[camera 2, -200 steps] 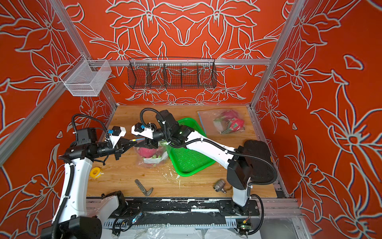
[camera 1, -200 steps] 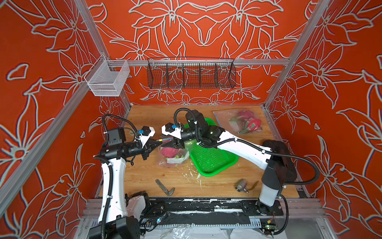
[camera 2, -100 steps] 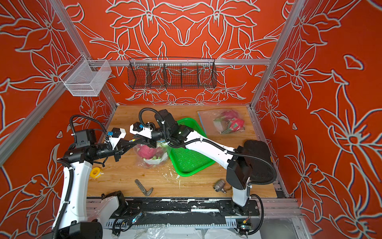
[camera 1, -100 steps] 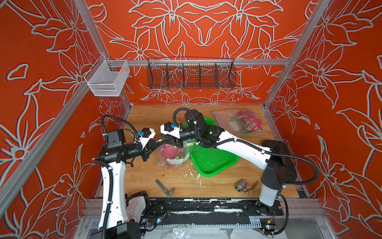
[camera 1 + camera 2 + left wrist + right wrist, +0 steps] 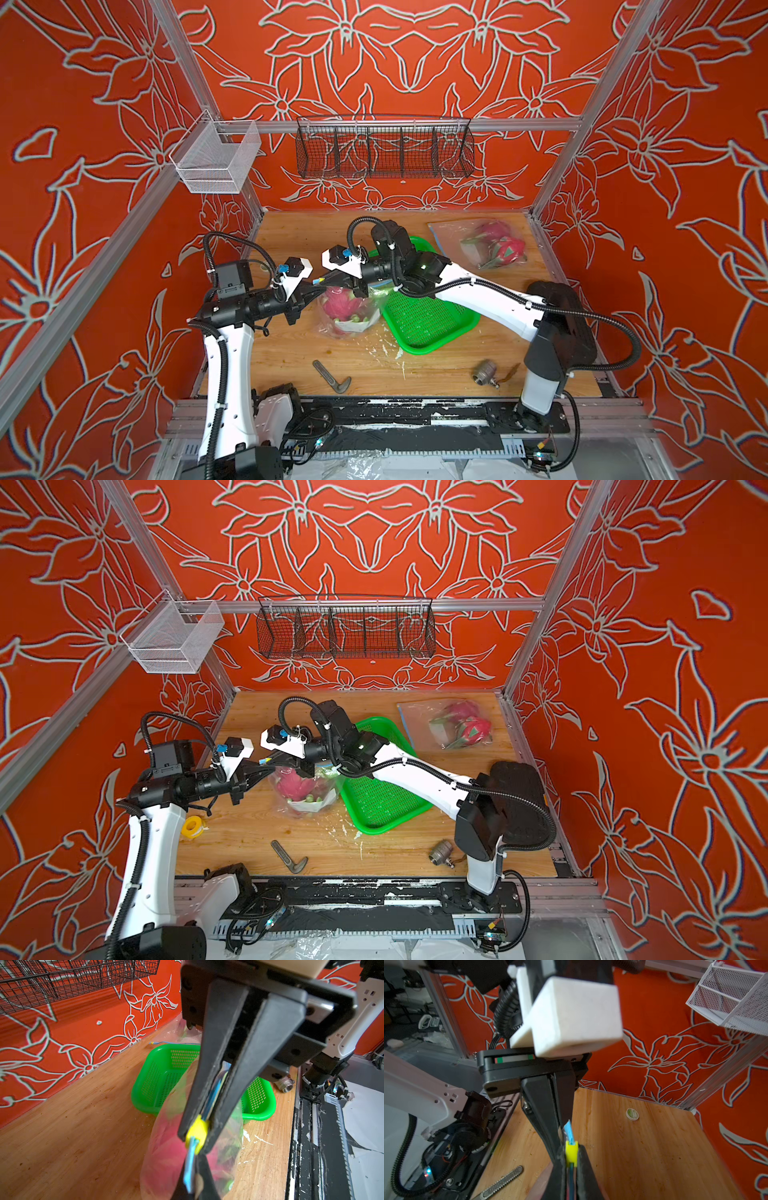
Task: Open the zip-top bag and take out the dragon fruit
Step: Unzip the zipper on the zipper food storage bag.
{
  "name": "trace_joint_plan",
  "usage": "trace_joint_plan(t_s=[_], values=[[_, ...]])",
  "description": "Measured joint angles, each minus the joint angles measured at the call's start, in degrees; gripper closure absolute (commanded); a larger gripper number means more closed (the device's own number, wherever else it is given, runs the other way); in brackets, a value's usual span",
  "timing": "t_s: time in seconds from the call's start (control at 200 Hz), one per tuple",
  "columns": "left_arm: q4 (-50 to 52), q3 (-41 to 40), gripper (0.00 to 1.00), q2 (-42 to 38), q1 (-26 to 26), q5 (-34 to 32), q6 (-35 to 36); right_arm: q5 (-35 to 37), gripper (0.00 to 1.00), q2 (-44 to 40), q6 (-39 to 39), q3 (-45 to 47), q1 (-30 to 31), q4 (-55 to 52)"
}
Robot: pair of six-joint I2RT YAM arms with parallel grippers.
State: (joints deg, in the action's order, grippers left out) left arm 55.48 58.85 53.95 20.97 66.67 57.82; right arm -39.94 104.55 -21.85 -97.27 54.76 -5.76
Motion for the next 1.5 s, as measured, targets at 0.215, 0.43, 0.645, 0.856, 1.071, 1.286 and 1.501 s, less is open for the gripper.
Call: trace_joint_plan(t_s=[0.215, 0.43, 0.645, 0.856, 1.071, 1.286, 1.501], values=[[0.5, 0.59, 0.59, -0.79, 0.0, -0.44, -0.39, 0.04, 1.0, 0.0, -0.15, -0.17, 0.0, -1.25], [4.35, 5.64, 1.0, -0.66, 0.28, -1.51, 2.12, 0.24, 1.0, -0.31, -0.5, -0.44, -0.17, -2.36], [5.22, 5.92, 1.0, -0.72, 0.17, -2.29, 2.99, 0.22, 1.0, -0.57, -0.5, -0.55, -0.37, -3.26], [3.23, 5.66, 1.0, -1.27, 0.0, -3.69, 1.73, 0.59, 1.0, -0.87, -0.48, -0.46, -0.48, -3.58], [-2.4, 4.42, 1.0, -0.98, -1.51, -6.93, -1.7, 1.53, 1.0, -2.71, -0.07, 3.48, -1.66, -1.4], [-5.86, 4.37, 1.0, 0.28, -1.73, -9.18, -3.91, 1.4, 1.0, -4.09, 1.18, 6.67, -4.22, -0.35], [-7.3, 4.0, 1.0, -1.57, -1.16, -9.6, -5.07, 0.17, 1.0, -4.07, 2.29, 5.07, -4.48, -2.16]])
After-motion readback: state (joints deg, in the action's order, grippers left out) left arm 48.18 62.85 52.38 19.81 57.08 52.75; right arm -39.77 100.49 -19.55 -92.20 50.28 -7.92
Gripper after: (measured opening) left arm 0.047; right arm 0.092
